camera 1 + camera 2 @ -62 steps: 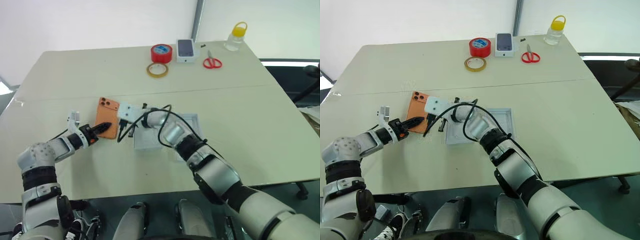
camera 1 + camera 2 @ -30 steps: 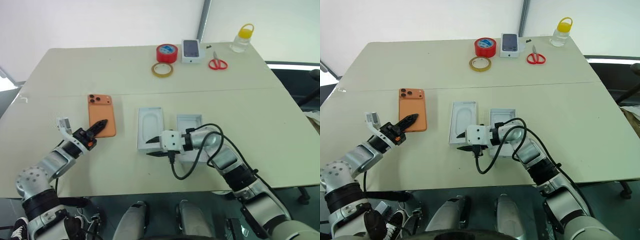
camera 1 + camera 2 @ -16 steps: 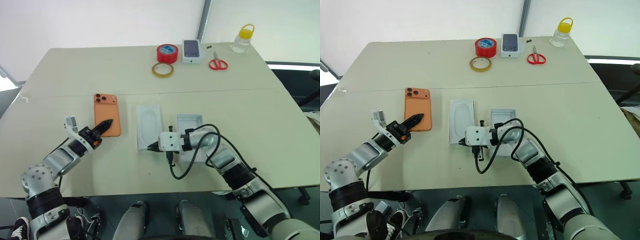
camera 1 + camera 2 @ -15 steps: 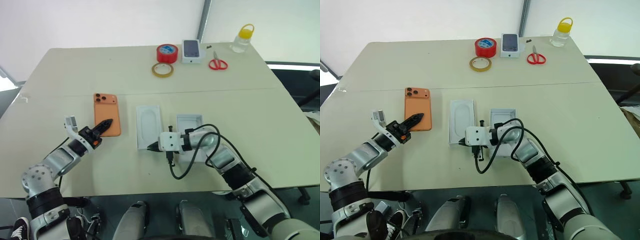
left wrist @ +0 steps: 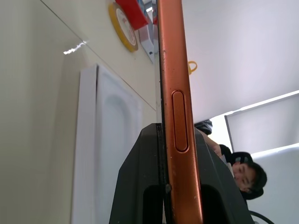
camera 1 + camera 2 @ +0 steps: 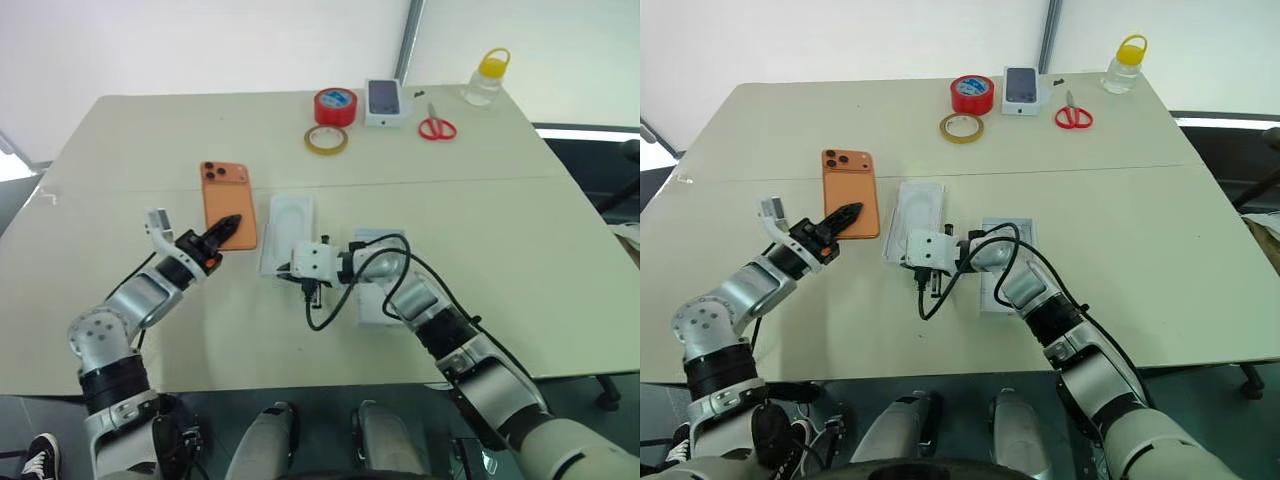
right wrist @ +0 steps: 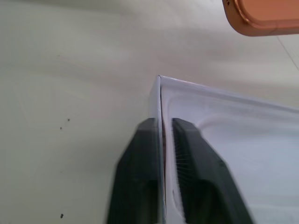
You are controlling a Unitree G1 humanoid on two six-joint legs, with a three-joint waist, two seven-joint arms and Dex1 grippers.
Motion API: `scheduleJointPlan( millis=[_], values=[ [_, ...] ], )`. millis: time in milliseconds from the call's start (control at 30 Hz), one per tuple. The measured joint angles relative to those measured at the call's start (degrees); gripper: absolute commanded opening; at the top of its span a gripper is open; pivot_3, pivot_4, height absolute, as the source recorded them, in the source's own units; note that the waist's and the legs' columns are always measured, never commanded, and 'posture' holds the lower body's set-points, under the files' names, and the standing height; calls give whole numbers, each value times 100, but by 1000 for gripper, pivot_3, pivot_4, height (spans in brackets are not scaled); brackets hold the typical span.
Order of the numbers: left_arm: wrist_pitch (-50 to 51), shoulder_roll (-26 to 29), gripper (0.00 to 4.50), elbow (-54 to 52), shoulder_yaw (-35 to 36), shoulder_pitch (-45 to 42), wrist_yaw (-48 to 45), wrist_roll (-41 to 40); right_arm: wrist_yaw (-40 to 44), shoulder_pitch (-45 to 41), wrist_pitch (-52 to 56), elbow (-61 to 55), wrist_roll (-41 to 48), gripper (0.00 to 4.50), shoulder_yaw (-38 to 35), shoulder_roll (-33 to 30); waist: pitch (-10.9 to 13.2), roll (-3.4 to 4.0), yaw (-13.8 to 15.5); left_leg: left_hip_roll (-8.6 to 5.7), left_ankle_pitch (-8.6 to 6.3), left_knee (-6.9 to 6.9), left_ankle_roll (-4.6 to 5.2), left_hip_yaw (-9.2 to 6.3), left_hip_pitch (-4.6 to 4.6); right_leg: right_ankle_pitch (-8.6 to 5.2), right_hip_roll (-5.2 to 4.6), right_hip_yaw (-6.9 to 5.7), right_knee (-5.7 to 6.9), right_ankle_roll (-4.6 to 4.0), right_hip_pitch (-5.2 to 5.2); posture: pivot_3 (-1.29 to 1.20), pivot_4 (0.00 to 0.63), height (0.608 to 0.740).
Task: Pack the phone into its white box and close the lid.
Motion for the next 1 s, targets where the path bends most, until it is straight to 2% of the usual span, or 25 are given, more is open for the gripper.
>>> scheduleJointPlan(
  millis=[133,300,433,600,900,967,1000],
  values=[
    [-90,-82,5,-1,-232,-18,3,11,96,27,80,-218,122,4000,-15,-27,0,0,-3,1,0,0,0,0,0,0,1,0,0,0,0,0,150,740],
    [-179,-153,5,4,-527,-52,-32,83,239,79,372,-672,430,4000,-225,-167,0,0,10,0,0,1,1,0,0,0,0,0,-1,0,1,0,150,740],
    [-237,-226,5,82,-851,-73,-130,311,488,135,610,-983,789,4000,-595,-721,0,0,55,-4,-4,5,7,-1,0,0,-2,-3,-14,1,11,0,150,740],
    [-372,-223,5,440,-1106,-108,-323,685,423,181,609,-724,792,4000,-1026,-1356,0,-1,90,-2,-5,3,9,3,0,0,-1,-1,-16,1,9,0,150,740],
    [-377,-141,5,841,-1345,-379,-796,1160,165,178,556,-540,747,4000,-1097,-1319,1,-1,122,-2,-5,4,9,5,-2,0,-2,0,-17,1,9,0,150,740],
    [-355,-141,1059,914,-1364,-400,-845,1231,146,178,533,-540,735,4043,-1085,-1297,1,-2,123,-3,-5,4,9,6,-2,0,-3,0,-18,1,9,0,150,740],
    [-353,-139,1386,919,-1363,-403,-878,1265,125,178,524,-539,729,4043,-1085,-1297,1,-2,124,-2,-5,5,9,6,-2,0,-3,0,-18,1,9,0,150,740]
  ],
)
